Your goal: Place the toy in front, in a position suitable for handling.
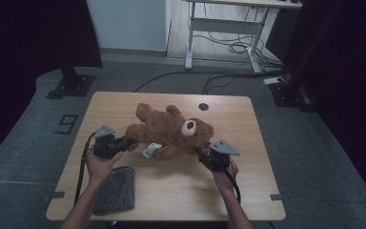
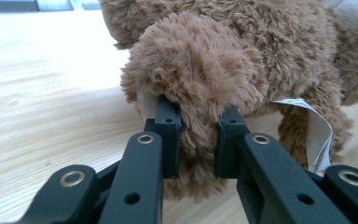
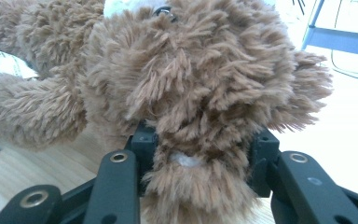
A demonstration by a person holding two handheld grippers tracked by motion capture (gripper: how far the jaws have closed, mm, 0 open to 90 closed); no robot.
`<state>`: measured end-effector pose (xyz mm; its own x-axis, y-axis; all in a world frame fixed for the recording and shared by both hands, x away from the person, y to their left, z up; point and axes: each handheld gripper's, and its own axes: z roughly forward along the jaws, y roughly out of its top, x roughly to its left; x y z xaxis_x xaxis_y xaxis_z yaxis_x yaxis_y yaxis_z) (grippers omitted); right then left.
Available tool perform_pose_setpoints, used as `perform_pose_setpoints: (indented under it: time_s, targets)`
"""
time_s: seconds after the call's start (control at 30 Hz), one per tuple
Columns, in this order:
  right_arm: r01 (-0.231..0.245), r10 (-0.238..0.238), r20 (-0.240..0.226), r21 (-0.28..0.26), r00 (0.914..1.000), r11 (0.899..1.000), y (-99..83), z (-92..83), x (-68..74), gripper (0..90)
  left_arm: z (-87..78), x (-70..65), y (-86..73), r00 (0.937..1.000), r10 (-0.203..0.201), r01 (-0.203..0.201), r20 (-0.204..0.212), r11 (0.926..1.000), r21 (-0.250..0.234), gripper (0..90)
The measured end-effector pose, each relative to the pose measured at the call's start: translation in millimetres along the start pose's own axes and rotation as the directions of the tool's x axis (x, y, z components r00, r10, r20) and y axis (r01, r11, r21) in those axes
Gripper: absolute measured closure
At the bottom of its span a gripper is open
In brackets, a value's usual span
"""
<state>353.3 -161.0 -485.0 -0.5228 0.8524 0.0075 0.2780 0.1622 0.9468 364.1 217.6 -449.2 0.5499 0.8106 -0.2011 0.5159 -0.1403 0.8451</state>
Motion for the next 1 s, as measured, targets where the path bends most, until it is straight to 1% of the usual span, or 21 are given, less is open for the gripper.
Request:
perform_pose_setpoints:
  time_s: [0.07, 0.1, 0.2, 0.23, 0.27, 0.3, 0.33, 0.37, 0.4, 0.43, 0.5, 0.53, 0.57, 0.6, 0.63, 0.67, 0.7, 0.83, 0.87, 0.97, 1.0]
  targets:
    - [0.004, -0.004, -0.005, -0.018, 1.0, 1.0, -1.1, -13.4, -8.3, 57.7, -2.1, -13.0, -0.4, 0.9997, 0.019, -0.019, 0.017, 0.9998, -0.003, 75.2]
    - [0.004, -0.004, -0.005, -0.018, 1.0, 1.0, -1.1, -13.4, -8.3, 57.7, -2.1, -13.0, -0.4, 0.9997, 0.019, -0.019, 0.017, 0.9998, -0.003, 75.2]
    - [0.013, -0.014, -0.018, -0.033, 0.9997, 0.999, -6.9, -29.8, -19.1, 57.7, -0.3, -27.7, -7.8, 0.9984, 0.04, -0.041, 0.041, 0.999, 0.021, 75.2]
    - [0.013, -0.014, -0.018, -0.033, 0.9997, 0.999, -6.9, -29.8, -19.1, 57.7, -0.3, -27.7, -7.8, 0.9984, 0.04, -0.041, 0.041, 0.999, 0.021, 75.1]
    - [0.025, -0.025, -0.023, -0.028, 0.9994, 0.999, -11.6, -36.2, -23.3, 57.7, 2.1, -32.4, -12.0, 0.9977, 0.042, -0.043, 0.053, 0.9986, 0.03, 75.1]
    - [0.025, -0.025, -0.023, -0.028, 0.9994, 0.999, -11.6, -36.2, -23.3, 57.7, 2.1, -32.4, -12.0, 0.9977, 0.042, -0.043, 0.053, 0.9986, 0.03, 75.1]
    - [0.032, -0.033, -0.023, -0.021, 0.9992, 0.999, -16.2, -40.9, -27.6, 57.7, 6.2, -37.5, -16.9, 0.9972, 0.04, -0.043, 0.063, 0.9982, 0.041, 75.0]
    - [0.032, -0.033, -0.023, -0.021, 0.9992, 0.999, -16.2, -40.9, -27.6, 57.7, 6.2, -37.5, -16.9, 0.9972, 0.04, -0.043, 0.063, 0.9982, 0.041, 75.0]
    - [0.035, -0.035, -0.017, -0.014, 0.9992, 0.999, -20.3, -44.1, -31.8, 57.7, 11.3, -43.3, -22.3, 0.9965, 0.044, -0.047, 0.071, 0.9975, 0.053, 75.0]
    - [0.035, -0.035, -0.017, -0.014, 0.9992, 0.999, -20.3, -44.1, -31.8, 57.7, 11.3, -43.3, -22.3, 0.9965, 0.044, -0.047, 0.071, 0.9975, 0.053, 75.0]
    - [0.03, -0.03, -0.014, -0.008, 0.9994, 1.0, -25.3, -46.1, -36.2, 57.4, 16.1, -47.6, -26.7, 0.9962, 0.045, -0.05, 0.075, 0.9965, 0.066, 74.9]
    - [0.021, -0.021, -0.013, 0.008, 0.9997, 1.0, -32.0, -46.5, -40.2, 57.1, 19.7, -50.7, -30.8, 0.9959, 0.044, -0.05, 0.079, 0.9958, 0.077, 74.9]
    - [0.021, -0.021, -0.013, 0.008, 0.9997, 1.0, -32.0, -46.5, -40.2, 57.1, 19.7, -50.7, -30.8, 0.9959, 0.044, -0.05, 0.079, 0.9958, 0.077, 74.8]
    - [-0.001, 0.001, -0.019, 0.02, 0.9998, 1.0, -39.6, -46.3, -44.2, 56.5, 23.2, -52.7, -36.0, 0.9956, 0.034, -0.042, 0.087, 0.9951, 0.089, 74.7]
    - [-0.001, 0.001, -0.019, 0.02, 0.9998, 1.0, -39.6, -46.3, -44.2, 56.5, 23.2, -52.7, -36.0, 0.9956, 0.034, -0.042, 0.087, 0.9951, 0.089, 74.6]
    - [-0.018, 0.018, -0.026, 0.029, 0.9995, 0.999, -47.2, -46.0, -46.4, 55.8, 25.1, -53.8, -40.6, 0.9956, 0.033, -0.041, 0.088, 0.9944, 0.098, 74.4]
    - [-0.018, 0.018, -0.026, 0.029, 0.9995, 0.999, -47.2, -46.0, -46.4, 55.8, 25.1, -53.8, -40.6, 0.9956, 0.033, -0.041, 0.088, 0.9944, 0.098, 74.1]
    - [-0.032, 0.034, -0.025, 0.055, 0.9991, 0.998, -57.4, -44.3, -48.4, 53.8, 32.4, -51.1, -52.7, 0.9963, 0.016, -0.026, 0.084, 0.9918, 0.125, 71.0]
    - [-0.027, 0.028, -0.019, 0.06, 0.9994, 0.998, -61.0, -44.4, -47.4, 52.7, 35.6, -49.8, -57.0, 0.9962, 0.0, -0.012, 0.087, 0.9902, 0.139, 69.6]
    - [-0.024, 0.025, -0.011, 0.074, 0.9996, 0.997, -63.5, -44.6, -47.2, 51.6, 37.0, -50.5, -60.3, 0.9967, 0.003, -0.014, 0.081, 0.9896, 0.143, 63.7]
    - [-0.03, 0.03, -0.003, 0.079, 0.9995, 0.996, -65.5, -44.1, -47.8, 50.8, 34.3, -50.9, -60.2, 0.9977, 0.005, -0.014, 0.068, 0.991, 0.133, 59.9]
